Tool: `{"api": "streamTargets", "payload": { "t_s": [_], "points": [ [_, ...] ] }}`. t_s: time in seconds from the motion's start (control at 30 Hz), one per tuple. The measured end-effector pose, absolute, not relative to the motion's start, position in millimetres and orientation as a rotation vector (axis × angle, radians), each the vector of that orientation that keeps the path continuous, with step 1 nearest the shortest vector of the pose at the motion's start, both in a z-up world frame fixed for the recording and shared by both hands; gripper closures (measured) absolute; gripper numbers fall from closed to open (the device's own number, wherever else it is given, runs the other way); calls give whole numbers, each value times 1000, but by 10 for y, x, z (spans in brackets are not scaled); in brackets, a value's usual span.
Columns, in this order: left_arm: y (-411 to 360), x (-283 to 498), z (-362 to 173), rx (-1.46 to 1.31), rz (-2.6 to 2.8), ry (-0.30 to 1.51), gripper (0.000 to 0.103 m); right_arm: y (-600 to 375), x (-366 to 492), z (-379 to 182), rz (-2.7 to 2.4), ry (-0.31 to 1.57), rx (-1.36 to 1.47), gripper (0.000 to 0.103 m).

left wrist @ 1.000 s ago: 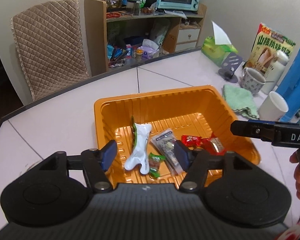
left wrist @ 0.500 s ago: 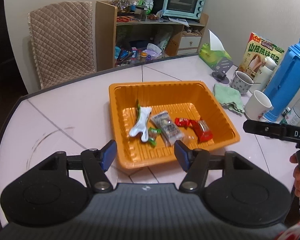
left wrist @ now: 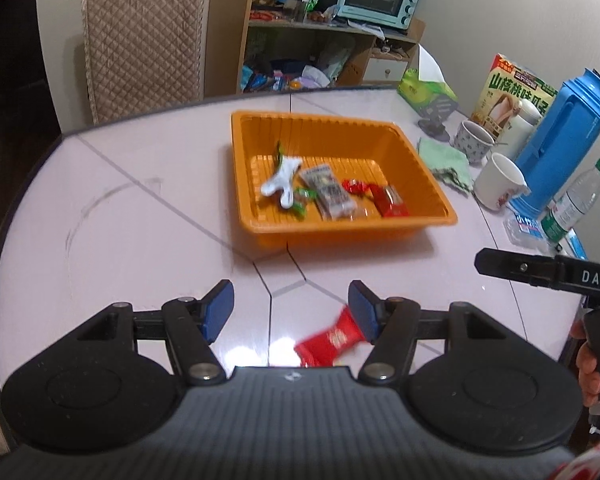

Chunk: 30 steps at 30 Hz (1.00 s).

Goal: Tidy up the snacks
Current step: 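Withdraw both open tools from the tray toward the remaining snacks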

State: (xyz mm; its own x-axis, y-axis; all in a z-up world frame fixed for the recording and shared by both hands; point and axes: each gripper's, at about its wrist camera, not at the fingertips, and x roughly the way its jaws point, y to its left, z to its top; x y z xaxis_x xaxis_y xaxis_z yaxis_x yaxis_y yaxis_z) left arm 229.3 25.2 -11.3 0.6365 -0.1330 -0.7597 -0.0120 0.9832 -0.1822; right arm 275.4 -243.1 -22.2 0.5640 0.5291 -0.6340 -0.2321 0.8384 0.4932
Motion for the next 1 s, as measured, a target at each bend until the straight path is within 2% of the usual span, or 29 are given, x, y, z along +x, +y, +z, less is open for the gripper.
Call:
{"api": "streamTargets", "payload": {
  "t_s": [0.47, 1.0],
  "points": [
    [229, 1799, -456, -221, -45, 953, 43, -2320, 2392, -428, 472, 954, 344, 21],
    [12, 1624, -867, -139, -60, 1012, 44, -2040, 2057, -805, 495, 1032, 205, 21]
  ]
}}
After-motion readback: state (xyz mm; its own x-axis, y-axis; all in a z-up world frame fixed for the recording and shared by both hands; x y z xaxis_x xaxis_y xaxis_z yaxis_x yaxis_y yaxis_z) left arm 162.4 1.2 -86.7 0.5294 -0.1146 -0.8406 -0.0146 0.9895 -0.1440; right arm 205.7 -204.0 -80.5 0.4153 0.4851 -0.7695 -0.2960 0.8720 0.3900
